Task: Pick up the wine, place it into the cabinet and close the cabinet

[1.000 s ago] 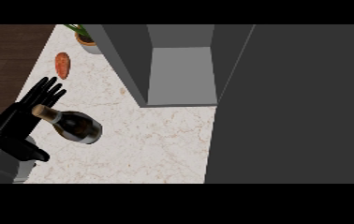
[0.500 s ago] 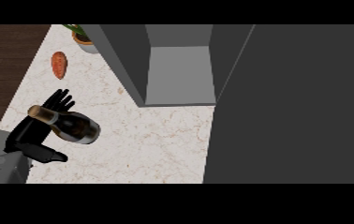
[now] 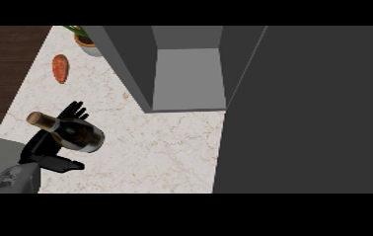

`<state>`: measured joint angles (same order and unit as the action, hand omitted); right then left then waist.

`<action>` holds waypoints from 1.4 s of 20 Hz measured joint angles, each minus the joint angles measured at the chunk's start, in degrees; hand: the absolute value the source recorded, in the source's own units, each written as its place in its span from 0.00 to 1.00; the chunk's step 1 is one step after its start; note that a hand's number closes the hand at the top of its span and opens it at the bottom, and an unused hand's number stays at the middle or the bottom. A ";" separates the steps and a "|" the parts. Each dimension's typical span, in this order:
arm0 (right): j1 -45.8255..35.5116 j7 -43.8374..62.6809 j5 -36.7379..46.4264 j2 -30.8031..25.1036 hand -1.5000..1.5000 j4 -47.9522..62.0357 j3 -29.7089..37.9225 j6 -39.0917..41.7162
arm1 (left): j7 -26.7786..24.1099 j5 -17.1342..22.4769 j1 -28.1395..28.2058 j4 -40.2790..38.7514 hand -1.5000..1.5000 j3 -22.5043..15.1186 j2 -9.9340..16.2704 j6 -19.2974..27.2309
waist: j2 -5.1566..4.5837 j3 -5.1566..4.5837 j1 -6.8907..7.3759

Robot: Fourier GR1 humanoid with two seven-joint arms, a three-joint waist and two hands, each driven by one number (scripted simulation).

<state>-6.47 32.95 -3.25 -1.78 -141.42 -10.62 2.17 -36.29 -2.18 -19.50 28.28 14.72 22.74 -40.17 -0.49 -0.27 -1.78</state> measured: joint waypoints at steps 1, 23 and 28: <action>-0.11 0.21 0.01 0.03 0.00 -0.03 -0.16 -0.01 | 0.01 0.27 -0.31 -0.99 0.00 0.00 0.17 -0.26 | -0.03 -0.02 -0.11; 0.00 0.49 0.23 -0.16 0.00 0.12 0.36 0.77 | -4.80 2.04 -3.46 -5.92 1.00 -3.87 -3.15 0.78 | -0.07 -0.01 -0.11; 0.25 0.27 0.25 0.14 0.00 0.35 -0.02 0.92 | -4.62 3.56 -4.79 -7.36 1.00 -3.54 -4.19 0.80 | -0.03 0.03 0.10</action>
<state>-6.22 33.22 -3.01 -1.64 -141.07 -10.64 3.09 -40.90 1.39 -24.29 20.91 11.18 18.55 -39.37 -0.52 -0.25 -1.68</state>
